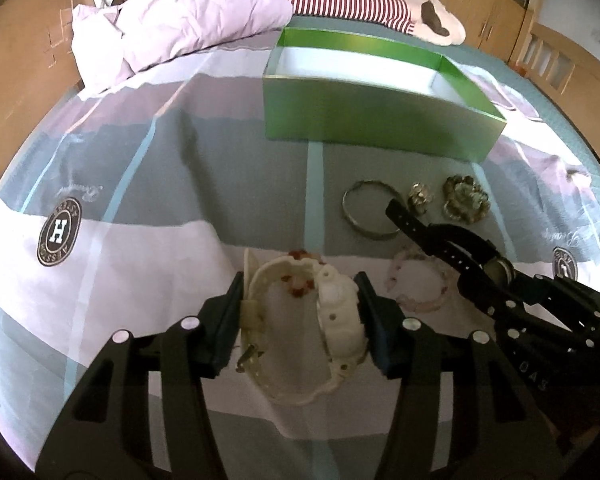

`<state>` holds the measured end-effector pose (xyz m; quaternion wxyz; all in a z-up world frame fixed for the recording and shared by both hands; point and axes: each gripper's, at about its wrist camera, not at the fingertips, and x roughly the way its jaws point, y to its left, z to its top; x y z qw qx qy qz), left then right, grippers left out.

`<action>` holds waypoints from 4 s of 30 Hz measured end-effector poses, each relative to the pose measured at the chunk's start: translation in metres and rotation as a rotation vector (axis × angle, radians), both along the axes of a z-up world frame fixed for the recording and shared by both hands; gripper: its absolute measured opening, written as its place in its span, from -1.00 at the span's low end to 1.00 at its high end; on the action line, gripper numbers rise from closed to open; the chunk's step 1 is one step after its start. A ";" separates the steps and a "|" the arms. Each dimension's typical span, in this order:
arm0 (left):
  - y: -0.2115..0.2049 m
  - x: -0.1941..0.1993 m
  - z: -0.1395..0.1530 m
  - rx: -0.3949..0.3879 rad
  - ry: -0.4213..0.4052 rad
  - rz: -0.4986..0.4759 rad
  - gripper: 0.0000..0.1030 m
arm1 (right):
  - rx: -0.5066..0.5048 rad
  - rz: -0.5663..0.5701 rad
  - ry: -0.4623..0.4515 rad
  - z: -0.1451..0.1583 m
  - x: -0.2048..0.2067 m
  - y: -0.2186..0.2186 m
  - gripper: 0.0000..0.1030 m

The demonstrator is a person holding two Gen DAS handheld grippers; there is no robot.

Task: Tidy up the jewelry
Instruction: 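Carry the white watch into the green box with the left gripper while the right drops the black watch in, then withdraw both grippers from the box back toward the remaining bracelets, then grasp the pink bead bracelet with the right gripper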

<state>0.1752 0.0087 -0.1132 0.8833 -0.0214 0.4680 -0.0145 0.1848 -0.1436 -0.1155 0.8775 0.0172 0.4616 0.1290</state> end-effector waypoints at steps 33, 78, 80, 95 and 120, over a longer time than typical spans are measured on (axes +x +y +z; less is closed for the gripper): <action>-0.042 0.252 0.047 0.017 -0.038 -0.085 0.06 | 0.015 -0.122 -0.095 0.072 0.204 -0.038 -0.40; -0.014 -0.041 0.075 0.046 -0.140 -0.116 0.92 | -0.011 -0.077 -0.120 0.065 -0.068 -0.053 0.67; -0.012 -0.041 0.071 0.005 -0.117 -0.110 0.92 | 0.001 -0.076 -0.133 0.067 -0.067 -0.051 0.67; 0.004 -0.025 0.050 -0.028 -0.062 -0.048 0.73 | -0.061 -0.020 -0.074 0.028 -0.028 -0.014 0.67; 0.075 0.003 0.051 -0.093 -0.034 0.116 0.73 | -0.140 -0.030 -0.017 -0.034 0.017 0.047 0.11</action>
